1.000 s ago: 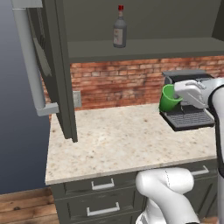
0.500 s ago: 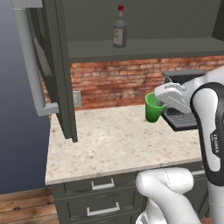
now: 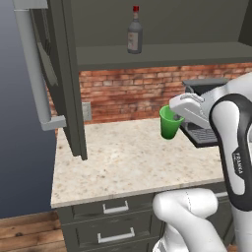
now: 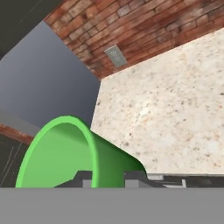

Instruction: Open the cabinet directly in front. Then move the liquor and the cup to the dining counter with the candle on it.

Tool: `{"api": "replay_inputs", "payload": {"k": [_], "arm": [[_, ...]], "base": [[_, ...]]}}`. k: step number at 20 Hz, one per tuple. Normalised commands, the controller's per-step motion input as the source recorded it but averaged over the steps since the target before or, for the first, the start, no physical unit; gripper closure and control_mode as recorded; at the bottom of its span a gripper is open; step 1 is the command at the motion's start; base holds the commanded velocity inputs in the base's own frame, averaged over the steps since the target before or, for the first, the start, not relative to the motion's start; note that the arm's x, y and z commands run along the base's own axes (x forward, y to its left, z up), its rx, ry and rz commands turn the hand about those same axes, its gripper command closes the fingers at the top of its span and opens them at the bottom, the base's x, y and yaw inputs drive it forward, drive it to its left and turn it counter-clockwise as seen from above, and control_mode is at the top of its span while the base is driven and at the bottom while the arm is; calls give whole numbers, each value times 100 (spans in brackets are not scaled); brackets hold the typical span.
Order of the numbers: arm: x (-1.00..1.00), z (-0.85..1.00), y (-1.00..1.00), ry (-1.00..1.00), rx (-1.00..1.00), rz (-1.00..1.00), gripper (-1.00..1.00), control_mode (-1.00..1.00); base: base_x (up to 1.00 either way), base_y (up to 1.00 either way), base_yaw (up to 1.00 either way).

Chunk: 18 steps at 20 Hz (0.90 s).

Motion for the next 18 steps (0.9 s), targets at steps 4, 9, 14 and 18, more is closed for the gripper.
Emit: {"api": "replay_inputs", "payload": {"k": [4,9,14,18], "arm": [[-11,0,0,0,0,0,100,-100],[-36,-2,2,0,0,-2,100,100],[0,0,0,0,0,0,100,100],[0,0,0,0,0,0,100,100]], "base": [[0,0,0],[-10,1,-4],[-41,3,-35],[-8,1,-53]]}}
